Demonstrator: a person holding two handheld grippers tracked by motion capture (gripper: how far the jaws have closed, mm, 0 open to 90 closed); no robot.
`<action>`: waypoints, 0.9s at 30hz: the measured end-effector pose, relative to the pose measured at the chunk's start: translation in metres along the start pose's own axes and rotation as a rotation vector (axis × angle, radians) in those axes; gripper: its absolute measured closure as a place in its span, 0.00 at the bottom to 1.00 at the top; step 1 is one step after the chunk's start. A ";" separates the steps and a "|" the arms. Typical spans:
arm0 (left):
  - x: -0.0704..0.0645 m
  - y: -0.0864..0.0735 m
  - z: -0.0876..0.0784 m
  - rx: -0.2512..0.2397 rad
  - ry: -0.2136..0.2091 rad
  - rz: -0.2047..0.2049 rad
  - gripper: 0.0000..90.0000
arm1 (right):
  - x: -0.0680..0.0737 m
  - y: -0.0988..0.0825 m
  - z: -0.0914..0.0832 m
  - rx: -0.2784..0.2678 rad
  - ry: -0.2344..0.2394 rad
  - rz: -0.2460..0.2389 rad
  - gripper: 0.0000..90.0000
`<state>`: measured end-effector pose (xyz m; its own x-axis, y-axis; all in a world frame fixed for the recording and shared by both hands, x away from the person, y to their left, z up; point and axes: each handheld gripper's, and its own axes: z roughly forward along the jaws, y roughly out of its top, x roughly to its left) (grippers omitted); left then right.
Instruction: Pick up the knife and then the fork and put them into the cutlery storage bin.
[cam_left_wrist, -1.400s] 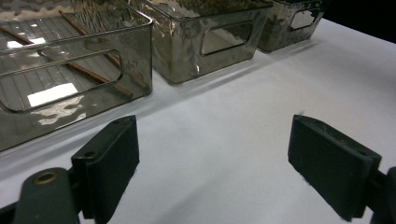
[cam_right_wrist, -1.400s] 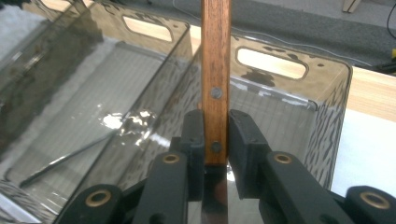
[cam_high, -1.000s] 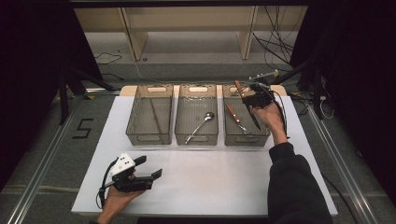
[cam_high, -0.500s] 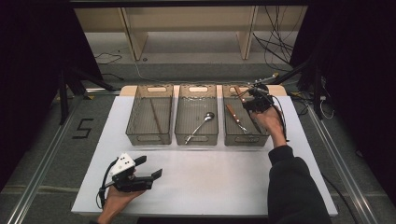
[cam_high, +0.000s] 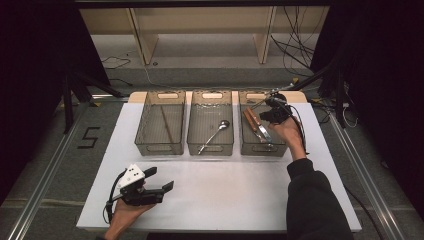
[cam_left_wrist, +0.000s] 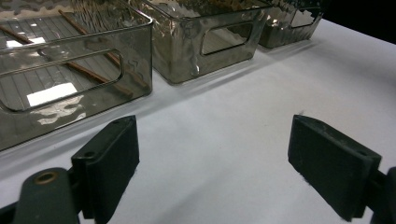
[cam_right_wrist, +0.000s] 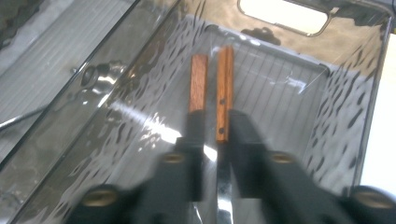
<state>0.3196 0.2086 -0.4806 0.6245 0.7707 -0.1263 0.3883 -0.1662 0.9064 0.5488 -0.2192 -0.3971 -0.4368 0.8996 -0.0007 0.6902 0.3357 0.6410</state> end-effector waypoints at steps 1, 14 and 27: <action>0.000 0.000 0.000 0.000 0.000 0.000 0.18 | 0.001 0.000 -0.001 0.000 0.004 -0.001 0.79; 0.000 0.000 0.000 0.005 -0.001 0.002 0.18 | 0.004 0.001 -0.013 -0.028 0.055 0.022 0.40; 0.000 0.000 0.000 0.002 0.000 0.003 0.18 | 0.024 -0.003 -0.047 -0.117 0.108 -0.010 0.28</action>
<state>0.3196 0.2081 -0.4805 0.6259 0.7700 -0.1240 0.3876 -0.1692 0.9061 0.5087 -0.2119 -0.3631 -0.5073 0.8589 0.0705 0.6164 0.3044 0.7262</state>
